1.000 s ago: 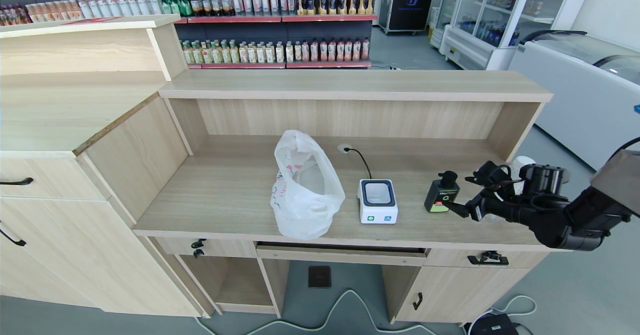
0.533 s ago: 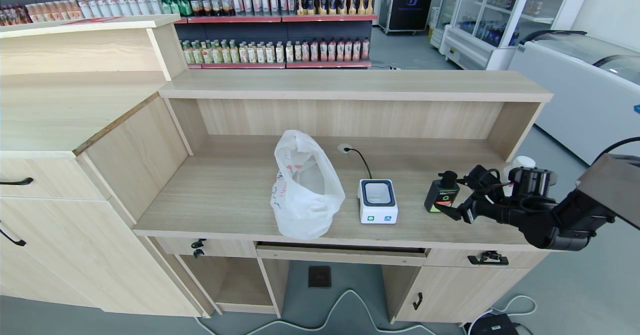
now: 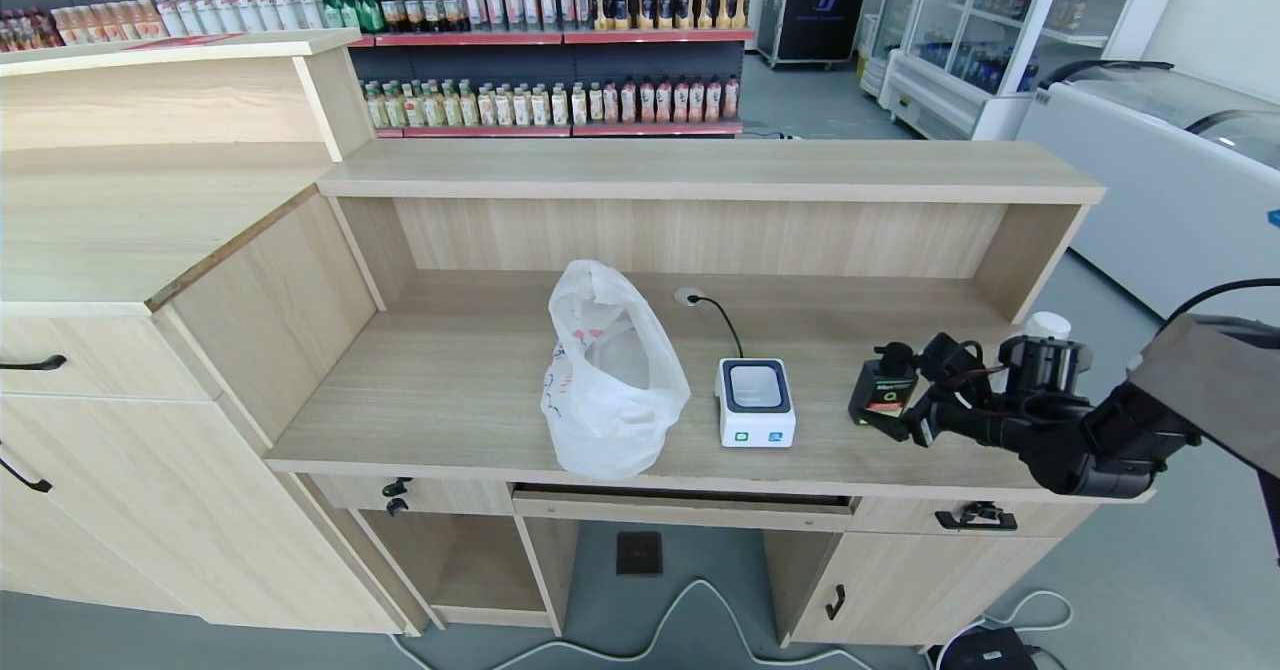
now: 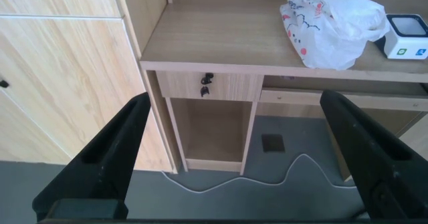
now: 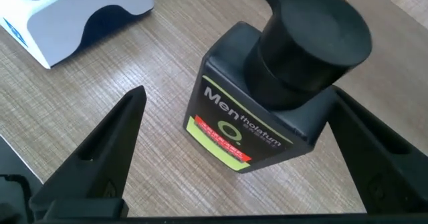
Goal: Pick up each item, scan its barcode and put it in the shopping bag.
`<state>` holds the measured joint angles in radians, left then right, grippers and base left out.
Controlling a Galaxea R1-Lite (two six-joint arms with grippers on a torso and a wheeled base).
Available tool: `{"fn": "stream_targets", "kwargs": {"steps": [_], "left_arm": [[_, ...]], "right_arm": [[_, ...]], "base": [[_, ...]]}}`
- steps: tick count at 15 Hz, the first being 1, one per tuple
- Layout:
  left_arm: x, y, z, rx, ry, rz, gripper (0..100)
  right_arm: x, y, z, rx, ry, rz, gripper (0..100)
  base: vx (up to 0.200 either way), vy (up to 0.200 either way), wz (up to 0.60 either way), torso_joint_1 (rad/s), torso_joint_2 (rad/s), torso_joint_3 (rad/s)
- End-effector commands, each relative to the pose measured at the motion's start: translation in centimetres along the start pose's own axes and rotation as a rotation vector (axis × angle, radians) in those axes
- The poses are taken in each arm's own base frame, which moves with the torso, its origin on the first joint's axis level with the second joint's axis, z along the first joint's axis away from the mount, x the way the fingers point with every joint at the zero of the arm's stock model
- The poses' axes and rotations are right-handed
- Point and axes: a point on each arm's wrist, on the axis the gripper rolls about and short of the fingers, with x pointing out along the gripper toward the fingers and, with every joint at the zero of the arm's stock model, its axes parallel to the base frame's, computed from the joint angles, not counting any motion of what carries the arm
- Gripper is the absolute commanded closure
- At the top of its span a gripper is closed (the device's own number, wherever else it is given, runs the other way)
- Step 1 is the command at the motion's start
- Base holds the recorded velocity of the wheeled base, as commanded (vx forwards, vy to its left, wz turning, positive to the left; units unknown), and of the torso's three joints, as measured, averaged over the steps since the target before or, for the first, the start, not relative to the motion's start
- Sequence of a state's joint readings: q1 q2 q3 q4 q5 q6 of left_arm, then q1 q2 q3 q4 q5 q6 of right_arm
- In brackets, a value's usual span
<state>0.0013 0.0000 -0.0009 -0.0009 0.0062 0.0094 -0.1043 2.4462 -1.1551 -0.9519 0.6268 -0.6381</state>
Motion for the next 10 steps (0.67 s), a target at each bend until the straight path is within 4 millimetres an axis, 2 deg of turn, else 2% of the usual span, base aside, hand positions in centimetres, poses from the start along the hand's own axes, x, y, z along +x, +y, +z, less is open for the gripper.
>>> {"fn": "stream_targets", "kwargs": {"steps": [1, 7, 8, 10], "left_arm": [[0.0, 0.0, 0.0, 0.000, -0.001, 0.002, 0], [0.0, 0.0, 0.0, 0.000, 0.002, 0.002, 0], [0.0, 0.0, 0.0, 0.000, 0.000, 0.000, 0], [0.0, 0.0, 0.0, 0.000, 0.000, 0.002, 0]], "right_arm": [[0.5, 0.1, -0.4, 0.004, 0.005, 0.008, 0], [2.0, -0.4, -0.1, 0.005, -0.014, 0.049, 0], [2.1, -0.2, -0.2, 0.007, -0.010, 0.055, 100], [2.4, 0.1, 0.1, -0.011, -0.016, 0.065, 100]], "base": [[0.000, 0.000, 0.00, 0.000, 0.00, 0.000], [0.000, 0.000, 0.00, 0.000, 0.00, 0.000], [0.000, 0.000, 0.00, 0.000, 0.00, 0.000], [0.000, 0.000, 0.00, 0.000, 0.00, 0.000]]}}
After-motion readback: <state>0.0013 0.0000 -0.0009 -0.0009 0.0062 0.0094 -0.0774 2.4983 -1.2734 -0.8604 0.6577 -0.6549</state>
